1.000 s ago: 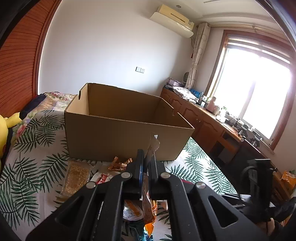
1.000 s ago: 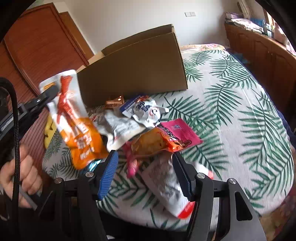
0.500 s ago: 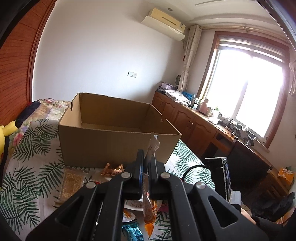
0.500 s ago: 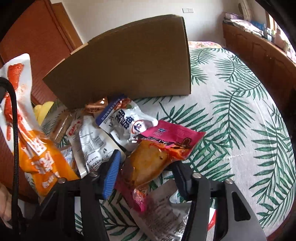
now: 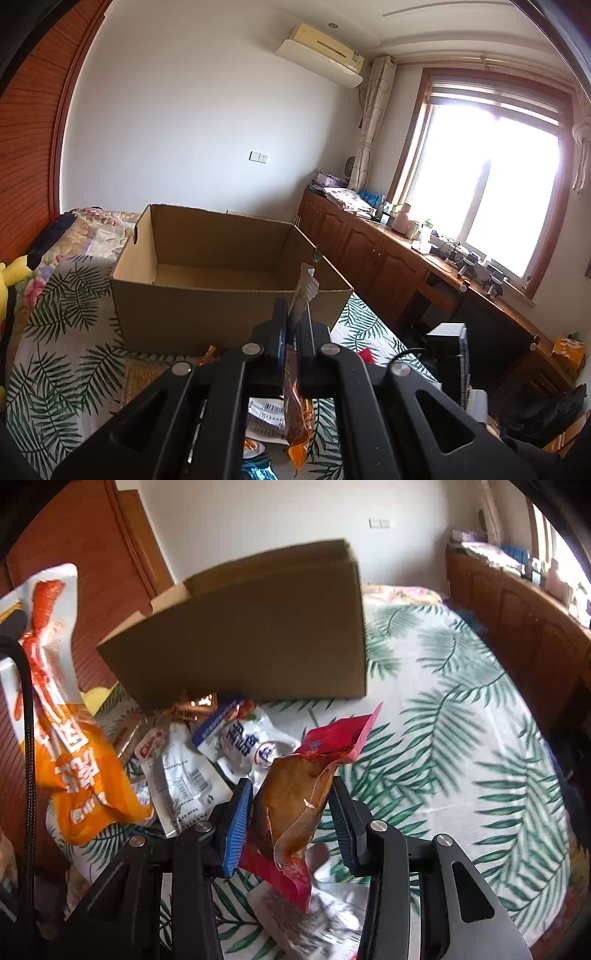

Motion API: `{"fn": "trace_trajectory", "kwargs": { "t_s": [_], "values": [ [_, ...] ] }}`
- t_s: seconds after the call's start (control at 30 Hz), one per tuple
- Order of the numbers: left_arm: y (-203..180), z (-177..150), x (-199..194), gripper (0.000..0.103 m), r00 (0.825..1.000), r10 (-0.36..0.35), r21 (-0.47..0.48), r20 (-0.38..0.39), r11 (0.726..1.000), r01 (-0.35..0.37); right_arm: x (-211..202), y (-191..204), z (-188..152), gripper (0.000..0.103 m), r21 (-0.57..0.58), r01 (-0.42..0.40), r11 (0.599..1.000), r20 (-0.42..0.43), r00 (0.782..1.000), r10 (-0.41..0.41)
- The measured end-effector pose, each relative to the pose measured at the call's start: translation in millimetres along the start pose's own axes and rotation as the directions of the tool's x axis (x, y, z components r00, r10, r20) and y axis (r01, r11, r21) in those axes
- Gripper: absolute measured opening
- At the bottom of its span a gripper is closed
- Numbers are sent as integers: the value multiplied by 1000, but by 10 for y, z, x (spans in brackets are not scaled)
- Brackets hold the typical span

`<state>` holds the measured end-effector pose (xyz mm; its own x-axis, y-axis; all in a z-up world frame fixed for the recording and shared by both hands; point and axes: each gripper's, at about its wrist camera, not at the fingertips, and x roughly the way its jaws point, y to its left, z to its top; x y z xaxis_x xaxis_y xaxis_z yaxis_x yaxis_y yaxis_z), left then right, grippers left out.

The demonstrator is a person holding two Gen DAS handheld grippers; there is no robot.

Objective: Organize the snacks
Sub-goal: 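Lift both packets and carry them over the open cardboard box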

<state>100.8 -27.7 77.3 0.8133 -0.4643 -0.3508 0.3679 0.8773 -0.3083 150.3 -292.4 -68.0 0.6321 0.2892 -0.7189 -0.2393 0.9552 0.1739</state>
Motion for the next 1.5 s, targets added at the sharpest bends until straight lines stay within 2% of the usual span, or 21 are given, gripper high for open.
{"fn": "trace_trajectory", "kwargs": {
  "t_s": [0.17, 0.37, 0.67, 0.9, 1.2, 1.5],
  "values": [
    [-1, 160, 34, 0, 1000, -12, 0, 13, 1000, 12, -243, -90, 71, 42, -14, 17, 1000, 48, 999, -17],
    [3, 463, 113, 0, 999, 2, 33, 38, 999, -4, -561, -104, 273, 42, -36, -3, 999, 127, 992, 8],
    [159, 927, 388, 0, 996, 66, 71, 59, 995, -70, -684, 64, 879, 42, -119, -22, 993, 213, 976, 47],
    [362, 1168, 667, 0, 990, 124, 75, 61, 989, -128, -455, 218, 1294, 42, -168, -50, 985, 232, 969, 88],
    [540, 1298, 1010, 0, 988, 148, 78, 49, 985, -152, -57, 324, 1571, 42, -187, -100, 977, 217, 966, 140],
    [707, 1138, 1449, 0, 983, 181, 74, -25, 981, -179, 421, 307, 1652, 42, -178, -106, 978, 151, 979, 134]
  ]
}}
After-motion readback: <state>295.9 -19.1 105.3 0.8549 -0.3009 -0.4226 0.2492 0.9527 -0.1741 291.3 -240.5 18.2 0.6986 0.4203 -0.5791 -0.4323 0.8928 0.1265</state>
